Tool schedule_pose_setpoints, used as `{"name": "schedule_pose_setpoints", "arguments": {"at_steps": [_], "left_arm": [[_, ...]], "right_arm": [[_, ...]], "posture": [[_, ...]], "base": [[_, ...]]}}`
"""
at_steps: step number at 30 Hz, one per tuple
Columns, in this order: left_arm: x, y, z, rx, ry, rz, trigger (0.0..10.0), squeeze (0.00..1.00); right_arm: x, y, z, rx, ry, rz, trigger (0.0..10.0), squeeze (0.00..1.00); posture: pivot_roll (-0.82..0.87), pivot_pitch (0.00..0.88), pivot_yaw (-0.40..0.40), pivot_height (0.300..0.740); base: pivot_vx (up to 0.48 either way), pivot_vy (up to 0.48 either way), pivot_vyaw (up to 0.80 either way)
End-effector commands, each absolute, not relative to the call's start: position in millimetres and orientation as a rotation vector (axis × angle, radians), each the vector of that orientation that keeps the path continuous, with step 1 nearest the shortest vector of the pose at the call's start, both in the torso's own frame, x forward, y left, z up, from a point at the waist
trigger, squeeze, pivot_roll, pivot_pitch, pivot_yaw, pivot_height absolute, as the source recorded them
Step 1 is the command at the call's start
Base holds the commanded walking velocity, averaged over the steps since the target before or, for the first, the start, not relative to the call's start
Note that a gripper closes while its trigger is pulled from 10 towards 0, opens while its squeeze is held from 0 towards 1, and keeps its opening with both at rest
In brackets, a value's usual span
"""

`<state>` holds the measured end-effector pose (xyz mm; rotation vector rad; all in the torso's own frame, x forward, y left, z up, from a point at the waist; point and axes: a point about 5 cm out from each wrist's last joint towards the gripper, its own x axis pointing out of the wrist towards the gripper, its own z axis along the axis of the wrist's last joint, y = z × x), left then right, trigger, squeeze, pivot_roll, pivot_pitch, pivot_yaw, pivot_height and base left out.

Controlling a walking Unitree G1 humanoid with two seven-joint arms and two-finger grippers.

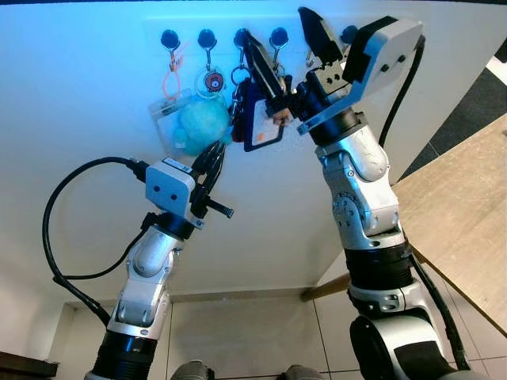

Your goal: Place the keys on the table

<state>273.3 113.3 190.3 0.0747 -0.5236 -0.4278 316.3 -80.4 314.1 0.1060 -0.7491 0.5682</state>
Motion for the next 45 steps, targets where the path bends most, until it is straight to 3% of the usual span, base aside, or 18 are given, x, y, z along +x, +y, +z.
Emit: {"name": "schedule_pose_setpoints", "arguments": {"at_steps": [1, 7, 12, 17, 25, 35, 38, 39, 42, 44, 45], "left_arm": [[273, 110, 190, 0.073, -0.52, -0.44, 10.0, 0.0], [273, 110, 190, 0.074, -0.52, -0.438, 10.0, 0.0], [272, 109, 190, 0.074, -0.519, -0.441, 10.0, 0.0], [271, 109, 190, 0.074, -0.519, -0.446, 10.0, 0.0], [272, 108, 191, 0.077, -0.523, -0.451, 10.0, 0.0], [271, 109, 191, 0.076, -0.525, -0.443, 10.0, 0.0], [271, 108, 190, 0.075, -0.525, -0.442, 10.0, 0.0], [271, 108, 190, 0.075, -0.525, -0.443, 10.0, 0.0], [271, 108, 190, 0.075, -0.525, -0.444, 10.0, 0.0], [271, 108, 190, 0.076, -0.525, -0.445, 10.0, 0.0], [270, 108, 190, 0.076, -0.526, -0.445, 10.0, 0.0]], "right_arm": [[313, -83, 314, 0.105, -0.755, 0.556, 10.0, 0.0], [306, -82, 299, 0.116, -0.729, 0.559, 10.0, 0.0], [300, -84, 249, 0.098, -0.592, 0.534, 10.0, 0.0], [302, -91, 228, 0.117, -0.528, 0.49, 10.0, 0.0], [315, -97, 234, 0.169, -0.523, 0.442, 10.0, 0.0], [321, -85, 245, 0.164, -0.541, 0.551, 10.0, 0.0], [322, -82, 245, 0.159, -0.535, 0.575, 9.3, 0.0], [322, -81, 244, 0.158, -0.528, 0.583, 8.1, 0.0], [323, -80, 243, 0.157, -0.521, 0.59, 8.1, 0.0], [323, -79, 242, 0.16, -0.516, 0.603, 4.7, 0.0], [323, -79, 241, 0.162, -0.513, 0.609, 3.7, 0.0]], "posture": [[0.02, 0.091, -0.002, 0.74], [0.02, 0.091, -0.004, 0.74], [0.02, 0.096, -0.006, 0.74], [0.02, 0.099, 0.0, 0.74], [0.02, 0.105, 0.003, 0.74], [0.03, 0.104, -0.005, 0.74], [0.03, 0.1, -0.009, 0.74], [0.03, 0.095, -0.009, 0.74], [0.03, 0.095, -0.009, 0.74], [0.03, 0.089, -0.009, 0.74], [0.03, 0.089, -0.009, 0.74]], "base": [[0.0, 0.0, 0.0], [0.0, 0.0, 0.0], [0.0, 0.0, 0.0], [0.0, 0.0, 0.0], [0.0, 0.0, 0.0], [0.0, 0.0, 0.0], [0.0, 0.0, 0.0], [0.0, 0.0, 0.0], [0.0, 0.0, 0.0], [0.0, 0.0, 0.0], [0.0, 0.0, 0.0]]}}
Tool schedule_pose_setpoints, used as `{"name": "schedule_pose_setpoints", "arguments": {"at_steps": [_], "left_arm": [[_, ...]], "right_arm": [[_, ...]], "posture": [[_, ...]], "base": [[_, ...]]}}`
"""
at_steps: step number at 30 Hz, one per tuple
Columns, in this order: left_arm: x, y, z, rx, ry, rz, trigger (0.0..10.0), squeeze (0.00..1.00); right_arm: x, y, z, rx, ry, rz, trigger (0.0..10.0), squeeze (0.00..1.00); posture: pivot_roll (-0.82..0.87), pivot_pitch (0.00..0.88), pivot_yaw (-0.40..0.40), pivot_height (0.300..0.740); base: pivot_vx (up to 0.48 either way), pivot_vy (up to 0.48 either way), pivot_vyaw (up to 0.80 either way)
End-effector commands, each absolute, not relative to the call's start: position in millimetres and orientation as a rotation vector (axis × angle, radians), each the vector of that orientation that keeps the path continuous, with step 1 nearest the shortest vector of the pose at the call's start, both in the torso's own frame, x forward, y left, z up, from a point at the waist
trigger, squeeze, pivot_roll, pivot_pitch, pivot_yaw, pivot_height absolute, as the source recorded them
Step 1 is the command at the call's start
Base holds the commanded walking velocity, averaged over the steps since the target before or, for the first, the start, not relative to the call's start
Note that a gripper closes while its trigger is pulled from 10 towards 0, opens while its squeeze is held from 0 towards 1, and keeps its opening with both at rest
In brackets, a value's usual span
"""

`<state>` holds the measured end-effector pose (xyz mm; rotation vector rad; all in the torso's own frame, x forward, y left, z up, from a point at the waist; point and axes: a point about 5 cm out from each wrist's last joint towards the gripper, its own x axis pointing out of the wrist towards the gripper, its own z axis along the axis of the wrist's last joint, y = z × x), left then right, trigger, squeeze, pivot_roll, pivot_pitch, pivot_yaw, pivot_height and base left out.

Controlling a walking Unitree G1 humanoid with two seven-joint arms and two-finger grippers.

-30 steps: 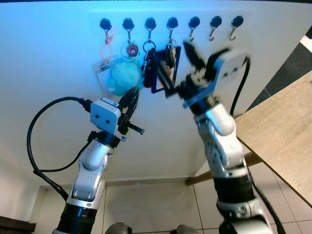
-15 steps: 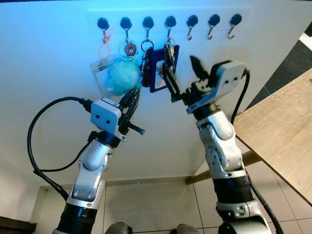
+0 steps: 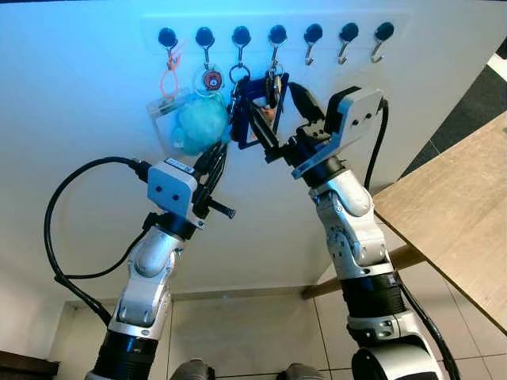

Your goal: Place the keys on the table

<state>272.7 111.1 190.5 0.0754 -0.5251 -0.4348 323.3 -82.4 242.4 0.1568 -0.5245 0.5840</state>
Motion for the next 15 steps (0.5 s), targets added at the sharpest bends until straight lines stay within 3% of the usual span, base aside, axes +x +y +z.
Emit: {"name": "schedule_pose_setpoints", "arguments": {"at_steps": [1, 2, 3, 5, 6, 7, 8, 10, 11, 15], "left_arm": [[270.4, 107.8, 190.3, 0.076, -0.526, -0.445, 10.0, 0.0], [270.4, 107.9, 190.3, 0.076, -0.526, -0.446, 10.0, 0.0], [270.6, 107.9, 190.2, 0.077, -0.525, -0.447, 10.0, 0.0], [270.5, 107.8, 190.0, 0.077, -0.525, -0.448, 10.0, 0.0], [270.2, 107.3, 190.0, 0.076, -0.525, -0.451, 10.0, 0.0], [270.2, 107.3, 190.0, 0.076, -0.525, -0.451, 10.0, 0.0], [270.0, 107.0, 189.9, 0.076, -0.525, -0.452, 10.0, 0.0], [269.9, 106.9, 189.9, 0.076, -0.525, -0.452, 10.0, 0.0], [269.9, 106.8, 189.7, 0.076, -0.525, -0.452, 10.0, 0.0], [269.9, 106.6, 189.2, 0.076, -0.524, -0.454, 10.0, 0.0]], "right_arm": [[323.3, -78.6, 241.4, 0.162, -0.513, 0.609, 3.7, 0.0], [323.4, -78.2, 241.0, 0.162, -0.511, 0.613, 1.9, 0.0], [323.6, -77.9, 240.7, 0.162, -0.509, 0.616, 1.7, 0.0], [324.5, -77.9, 240.2, 0.159, -0.504, 0.617, 2.7, 0.0], [325.7, -78.7, 239.9, 0.155, -0.499, 0.61, 4.2, 0.0], [325.7, -78.7, 239.9, 0.155, -0.499, 0.61, 4.2, 0.0], [326.3, -79.2, 239.9, 0.152, -0.498, 0.604, 4.8, 0.0], [326.6, -79.5, 239.8, 0.15, -0.497, 0.601, 4.8, 0.0], [327.0, -79.9, 239.9, 0.147, -0.496, 0.597, 10.0, 0.0], [328.0, -80.2, 240.4, 0.138, -0.496, 0.587, 10.0, 0.0]], "posture": [[0.03, 0.089, -0.009, 0.74], [0.03, 0.086, -0.009, 0.74], [0.03, 0.085, -0.009, 0.74], [0.03, 0.084, -0.009, 0.74], [0.03, 0.081, -0.009, 0.74], [0.03, 0.081, -0.009, 0.74], [0.03, 0.08, -0.009, 0.74], [0.03, 0.08, -0.009, 0.74], [0.03, 0.077, -0.009, 0.74], [0.03, 0.073, -0.009, 0.74]], "base": [[0.0, 0.0, 0.0], [0.0, 0.0, 0.0], [0.0, 0.0, 0.0], [0.0, 0.0, 0.0], [0.0, 0.0, 0.0], [0.0, 0.0, 0.0], [0.0, 0.0, 0.0], [0.0, 0.0, 0.0], [0.0, 0.0, 0.0], [0.0, 0.0, 0.0]]}}
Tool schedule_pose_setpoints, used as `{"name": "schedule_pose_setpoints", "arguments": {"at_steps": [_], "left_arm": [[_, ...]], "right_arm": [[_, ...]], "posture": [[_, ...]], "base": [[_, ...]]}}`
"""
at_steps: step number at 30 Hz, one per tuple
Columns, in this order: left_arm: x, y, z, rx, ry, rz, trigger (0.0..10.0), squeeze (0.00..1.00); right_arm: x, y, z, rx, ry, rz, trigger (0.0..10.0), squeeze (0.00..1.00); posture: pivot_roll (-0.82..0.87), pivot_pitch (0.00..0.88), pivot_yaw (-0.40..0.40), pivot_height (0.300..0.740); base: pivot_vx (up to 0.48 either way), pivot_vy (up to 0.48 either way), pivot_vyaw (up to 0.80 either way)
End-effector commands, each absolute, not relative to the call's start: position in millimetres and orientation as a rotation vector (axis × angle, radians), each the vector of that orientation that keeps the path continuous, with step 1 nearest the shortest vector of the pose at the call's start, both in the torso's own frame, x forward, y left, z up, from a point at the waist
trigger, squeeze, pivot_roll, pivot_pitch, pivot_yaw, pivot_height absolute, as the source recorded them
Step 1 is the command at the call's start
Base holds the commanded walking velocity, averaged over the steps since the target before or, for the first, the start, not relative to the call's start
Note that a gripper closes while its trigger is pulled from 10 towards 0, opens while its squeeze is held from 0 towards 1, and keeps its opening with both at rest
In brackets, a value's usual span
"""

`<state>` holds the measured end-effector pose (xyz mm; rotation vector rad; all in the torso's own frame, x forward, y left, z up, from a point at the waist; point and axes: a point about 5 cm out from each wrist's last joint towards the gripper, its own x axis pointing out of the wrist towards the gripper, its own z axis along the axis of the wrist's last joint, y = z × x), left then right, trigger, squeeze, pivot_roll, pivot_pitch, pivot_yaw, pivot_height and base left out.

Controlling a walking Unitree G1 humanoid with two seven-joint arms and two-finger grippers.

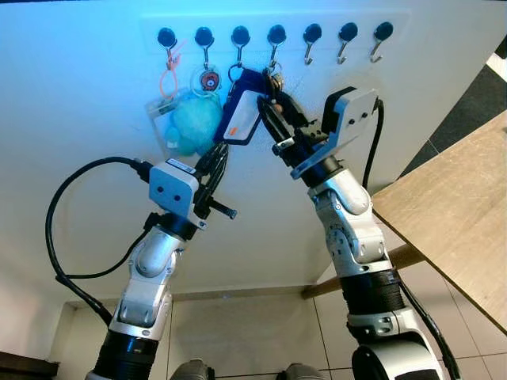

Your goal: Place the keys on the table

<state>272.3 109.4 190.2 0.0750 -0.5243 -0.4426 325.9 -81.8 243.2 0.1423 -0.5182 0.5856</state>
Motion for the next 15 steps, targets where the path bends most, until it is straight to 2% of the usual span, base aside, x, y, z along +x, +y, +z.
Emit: {"name": "schedule_pose_setpoints", "arguments": {"at_steps": [1, 5, 6, 9, 10, 15], "left_arm": [[269.9, 106.5, 189.0, 0.076, -0.523, -0.455, 10.0, 0.0], [270.4, 106.2, 189.1, 0.076, -0.524, -0.457, 10.0, 0.0], [270.7, 106.0, 189.2, 0.076, -0.524, -0.458, 10.0, 0.0], [270.9, 105.9, 189.3, 0.075, -0.524, -0.458, 10.0, 0.0], [270.9, 106.0, 189.4, 0.075, -0.525, -0.458, 10.0, 0.0], [270.7, 105.8, 189.5, 0.075, -0.525, -0.458, 10.0, 0.0]], "right_arm": [[328.2, -80.0, 240.7, 0.133, -0.497, 0.585, 10.0, 0.0], [328.6, -79.7, 241.3, 0.13, -0.501, 0.583, 9.8, 0.0], [328.9, -80.2, 241.8, 0.134, -0.503, 0.579, 3.9, 0.0], [329.1, -80.5, 242.1, 0.136, -0.504, 0.576, 3.9, 0.0], [329.3, -81.4, 242.8, 0.142, -0.507, 0.572, 0.0, 0.0], [329.0, -84.3, 245.6, 0.155, -0.52, 0.562, 0.0, 0.0]], "posture": [[0.03, 0.073, -0.008, 0.74], [0.03, 0.071, -0.007, 0.74], [0.03, 0.071, -0.007, 0.74], [0.03, 0.071, -0.007, 0.74], [0.03, 0.072, -0.007, 0.74], [0.03, 0.069, -0.007, 0.74]], "base": [[0.0, 0.0, 0.0], [0.0, 0.0, 0.0], [0.0, 0.0, 0.0], [0.0, 0.0, 0.0], [0.0, 0.0, 0.0], [0.0, 0.0, 0.0]]}}
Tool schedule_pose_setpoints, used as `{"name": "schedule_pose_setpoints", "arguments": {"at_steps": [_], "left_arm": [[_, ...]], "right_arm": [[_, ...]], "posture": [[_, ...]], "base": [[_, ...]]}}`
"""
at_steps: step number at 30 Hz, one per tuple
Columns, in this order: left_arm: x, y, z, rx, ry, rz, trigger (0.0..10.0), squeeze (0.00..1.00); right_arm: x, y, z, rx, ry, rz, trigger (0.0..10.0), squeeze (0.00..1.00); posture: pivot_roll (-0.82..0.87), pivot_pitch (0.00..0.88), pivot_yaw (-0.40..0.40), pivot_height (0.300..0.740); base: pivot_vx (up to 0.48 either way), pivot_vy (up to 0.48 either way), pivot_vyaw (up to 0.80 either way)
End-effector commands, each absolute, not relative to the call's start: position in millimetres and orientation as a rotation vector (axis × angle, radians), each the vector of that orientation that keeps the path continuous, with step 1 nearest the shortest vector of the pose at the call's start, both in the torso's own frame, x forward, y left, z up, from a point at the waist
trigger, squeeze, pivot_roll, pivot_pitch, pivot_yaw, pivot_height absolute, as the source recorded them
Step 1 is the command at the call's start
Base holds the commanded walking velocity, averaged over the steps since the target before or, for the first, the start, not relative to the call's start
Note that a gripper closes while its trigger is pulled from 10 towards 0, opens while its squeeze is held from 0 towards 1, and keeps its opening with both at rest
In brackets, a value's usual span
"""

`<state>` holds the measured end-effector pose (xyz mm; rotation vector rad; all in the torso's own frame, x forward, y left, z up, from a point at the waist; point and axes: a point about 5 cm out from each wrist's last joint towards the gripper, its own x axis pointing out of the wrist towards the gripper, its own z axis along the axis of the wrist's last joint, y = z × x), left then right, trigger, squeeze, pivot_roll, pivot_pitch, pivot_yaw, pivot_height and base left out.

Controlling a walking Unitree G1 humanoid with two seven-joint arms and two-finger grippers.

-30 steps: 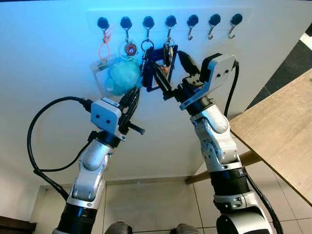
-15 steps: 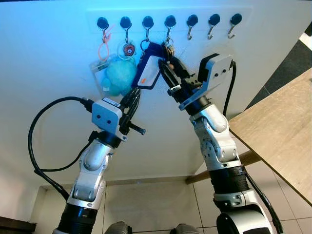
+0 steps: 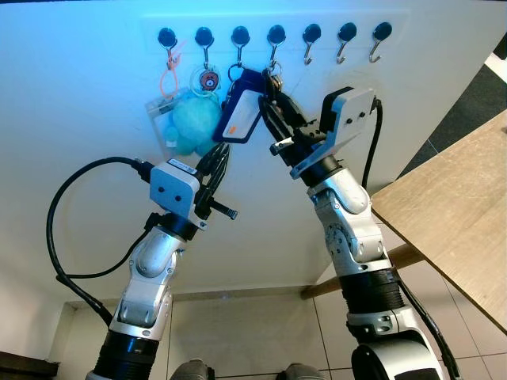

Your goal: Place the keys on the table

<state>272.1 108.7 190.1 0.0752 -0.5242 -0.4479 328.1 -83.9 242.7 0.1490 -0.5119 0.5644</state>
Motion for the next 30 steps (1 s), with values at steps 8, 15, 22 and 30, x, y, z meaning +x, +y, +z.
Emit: {"name": "schedule_pose_setpoints", "arguments": {"at_steps": [8, 15, 22, 30], "left_arm": [[271, 106, 190, 0.073, -0.529, -0.458, 10.0, 0.0], [271, 105, 191, 0.073, -0.531, -0.457, 10.0, 0.0], [271, 105, 191, 0.072, -0.53, -0.464, 10.0, 0.0], [271, 104, 190, 0.074, -0.526, -0.474, 10.0, 0.0]], "right_arm": [[326, -87, 255, 0.164, -0.579, 0.548, 0.0, 0.0], [317, -90, 262, 0.176, -0.647, 0.527, 0.0, 0.0], [307, -90, 269, 0.195, -0.696, 0.515, 0.0, 0.0], [306, -85, 275, 0.207, -0.699, 0.527, 0.0, 0.0]], "posture": [[0.03, 0.069, -0.007, 0.74], [0.02, 0.073, -0.003, 0.74], [0.02, 0.08, 0.004, 0.74], [0.02, 0.082, 0.007, 0.74]], "base": [[0.0, 0.0, 0.0], [0.0, 0.0, 0.0], [0.0, 0.0, 0.0], [0.0, 0.0, 0.0]]}}
